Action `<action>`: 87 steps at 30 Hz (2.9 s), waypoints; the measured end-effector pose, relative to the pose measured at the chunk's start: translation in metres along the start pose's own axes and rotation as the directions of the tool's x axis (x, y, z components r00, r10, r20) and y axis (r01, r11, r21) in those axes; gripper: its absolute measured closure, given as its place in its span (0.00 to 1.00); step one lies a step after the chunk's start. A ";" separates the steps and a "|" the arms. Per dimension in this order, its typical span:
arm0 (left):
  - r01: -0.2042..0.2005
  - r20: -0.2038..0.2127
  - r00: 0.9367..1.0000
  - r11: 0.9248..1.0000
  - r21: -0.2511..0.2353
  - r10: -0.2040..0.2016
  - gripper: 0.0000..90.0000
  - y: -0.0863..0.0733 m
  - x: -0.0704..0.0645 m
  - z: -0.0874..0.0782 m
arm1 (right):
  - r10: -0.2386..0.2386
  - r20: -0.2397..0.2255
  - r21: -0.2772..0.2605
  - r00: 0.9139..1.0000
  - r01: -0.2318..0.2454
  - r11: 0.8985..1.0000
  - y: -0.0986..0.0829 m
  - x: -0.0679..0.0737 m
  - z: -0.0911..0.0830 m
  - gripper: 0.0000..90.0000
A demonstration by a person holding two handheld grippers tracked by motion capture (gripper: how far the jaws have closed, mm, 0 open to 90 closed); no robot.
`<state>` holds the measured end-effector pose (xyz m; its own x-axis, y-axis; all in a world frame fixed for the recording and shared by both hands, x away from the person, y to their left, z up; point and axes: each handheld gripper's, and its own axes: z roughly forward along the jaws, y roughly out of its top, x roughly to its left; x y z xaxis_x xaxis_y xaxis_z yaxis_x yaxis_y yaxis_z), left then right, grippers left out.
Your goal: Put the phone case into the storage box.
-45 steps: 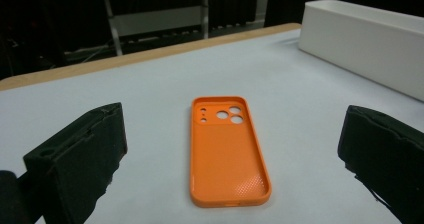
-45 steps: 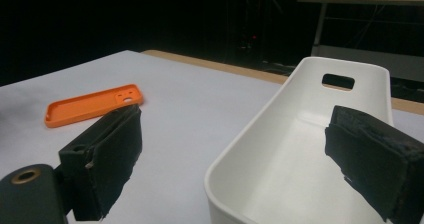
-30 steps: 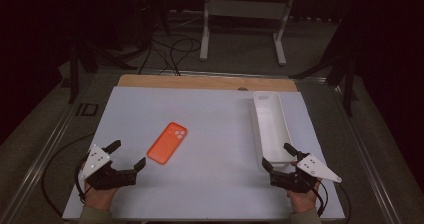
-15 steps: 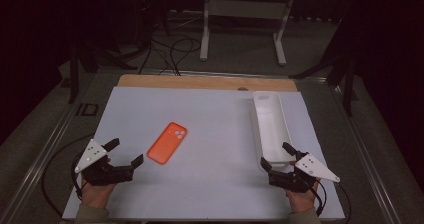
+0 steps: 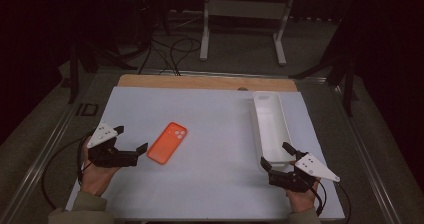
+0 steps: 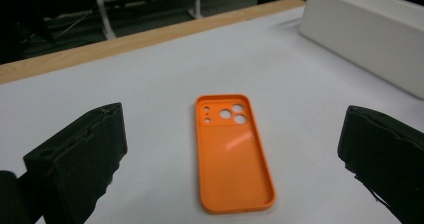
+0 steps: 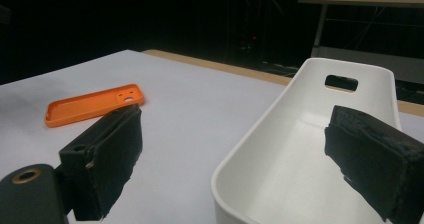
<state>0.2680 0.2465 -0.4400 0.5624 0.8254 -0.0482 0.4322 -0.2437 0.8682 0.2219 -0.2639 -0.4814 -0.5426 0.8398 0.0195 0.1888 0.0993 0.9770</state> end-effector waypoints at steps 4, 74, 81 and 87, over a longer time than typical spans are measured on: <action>0.006 0.002 1.000 1.000 0.024 -0.006 0.00 0.006 0.005 0.007 | 0.002 0.001 0.000 1.000 -0.002 1.000 0.000 0.000 0.000 0.09; -0.038 -0.023 0.998 0.900 0.433 0.053 0.12 0.003 0.031 0.094 | 0.009 0.013 0.008 1.000 -0.009 1.000 -0.002 -0.003 0.000 0.09; -0.038 -0.017 0.999 0.893 0.449 0.051 0.14 0.002 0.032 0.096 | 0.011 0.011 0.007 1.000 -0.011 1.000 -0.002 -0.003 0.000 0.09; -0.042 -0.012 0.998 0.883 0.468 0.054 0.17 0.001 0.033 0.099 | 0.010 0.014 0.008 1.000 -0.010 1.000 -0.002 -0.004 0.000 0.09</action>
<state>0.3562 0.2234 -0.4896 0.5765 0.8171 0.0047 0.6875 -0.4882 0.5376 0.2235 -0.2674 -0.4837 -0.5291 0.8481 0.0267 0.2012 0.0949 0.9749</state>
